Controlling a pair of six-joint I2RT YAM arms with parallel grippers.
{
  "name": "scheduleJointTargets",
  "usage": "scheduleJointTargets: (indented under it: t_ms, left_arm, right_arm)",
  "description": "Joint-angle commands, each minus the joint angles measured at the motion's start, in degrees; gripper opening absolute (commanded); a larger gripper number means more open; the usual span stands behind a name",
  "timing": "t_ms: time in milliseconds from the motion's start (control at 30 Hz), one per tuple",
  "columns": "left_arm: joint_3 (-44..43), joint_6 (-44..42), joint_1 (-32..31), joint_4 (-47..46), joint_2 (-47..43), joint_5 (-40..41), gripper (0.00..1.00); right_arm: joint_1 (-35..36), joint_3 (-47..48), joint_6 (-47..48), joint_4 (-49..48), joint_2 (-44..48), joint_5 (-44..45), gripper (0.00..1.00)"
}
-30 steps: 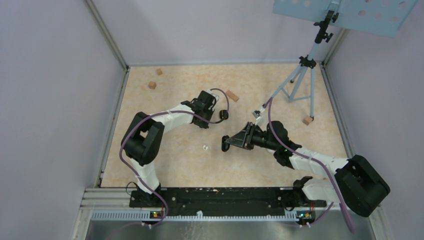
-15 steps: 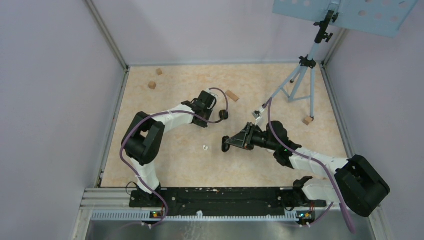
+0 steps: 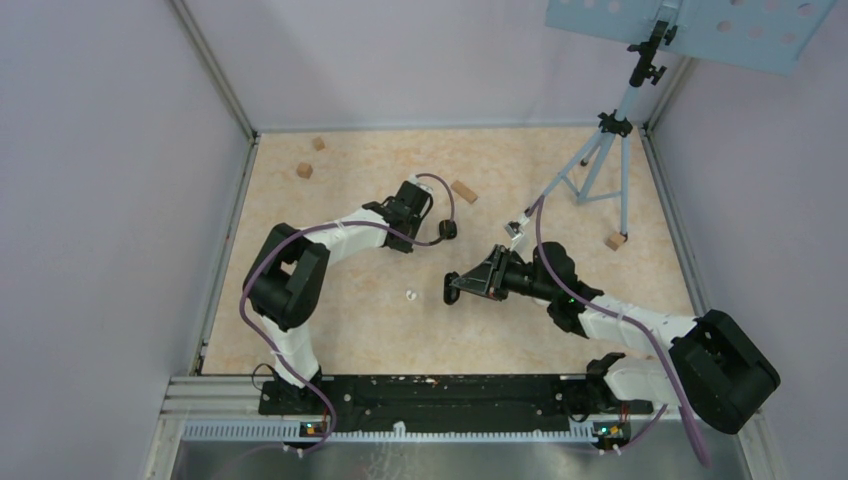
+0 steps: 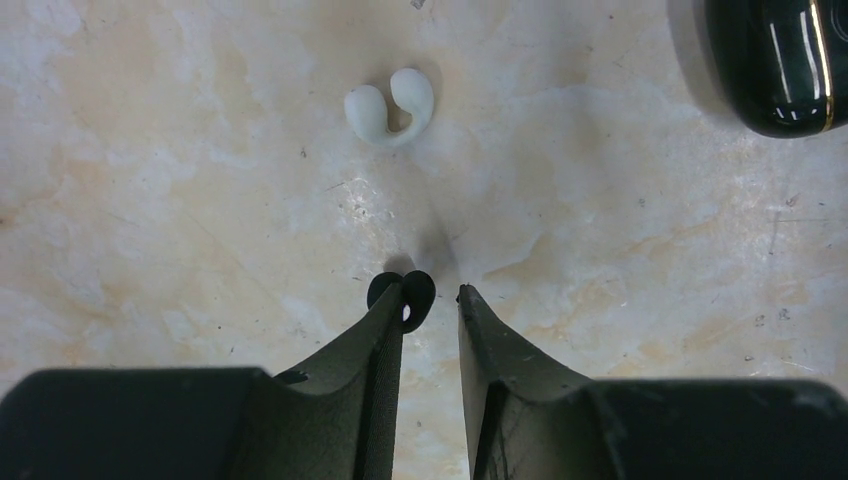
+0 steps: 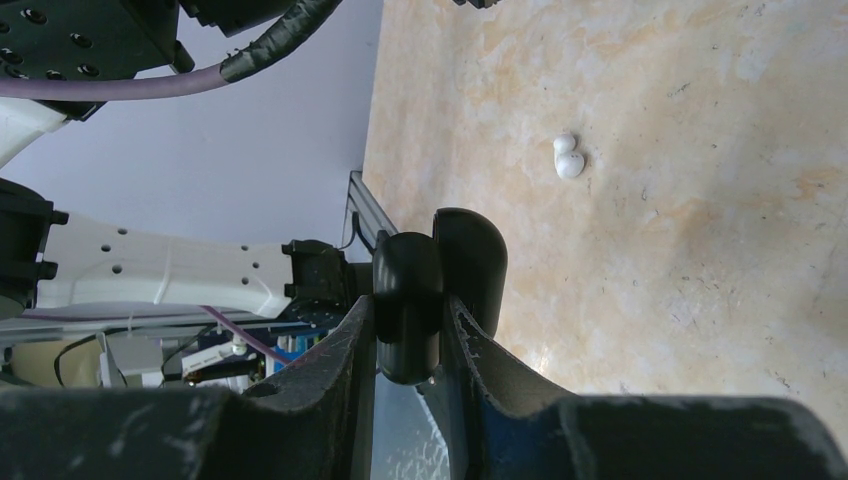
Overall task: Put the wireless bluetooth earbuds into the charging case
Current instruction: Pick up the left earbud from the center of the board.
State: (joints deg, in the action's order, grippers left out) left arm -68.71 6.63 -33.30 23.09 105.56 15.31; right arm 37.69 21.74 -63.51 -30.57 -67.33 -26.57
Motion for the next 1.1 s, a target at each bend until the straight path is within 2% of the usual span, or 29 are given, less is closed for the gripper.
scheduleJointTargets:
  t_ms: [0, 300, 600, 1067]
  left_arm:
    - [-0.4, -0.6, 0.3, -2.3, 0.6, 2.7, 0.32]
    - [0.0, -0.4, 0.7, -2.3, 0.4, 4.6, 0.28]
    - [0.5, -0.1, 1.3, -2.9, 0.1, 3.9, 0.18]
    - [-1.3, -1.0, 1.7, -2.9, 2.5, 1.1, 0.23]
  right_arm:
    - [-0.3, 1.0, 0.8, -1.8, 1.2, 0.4, 0.0]
    - [-0.3, 1.0, 1.0, -1.5, 1.2, 0.4, 0.0]
    - [-0.3, 1.1, 1.0, -1.6, 1.1, 0.3, 0.0]
    - [-0.3, 1.0, 1.1, -1.4, 1.0, 0.2, 0.0]
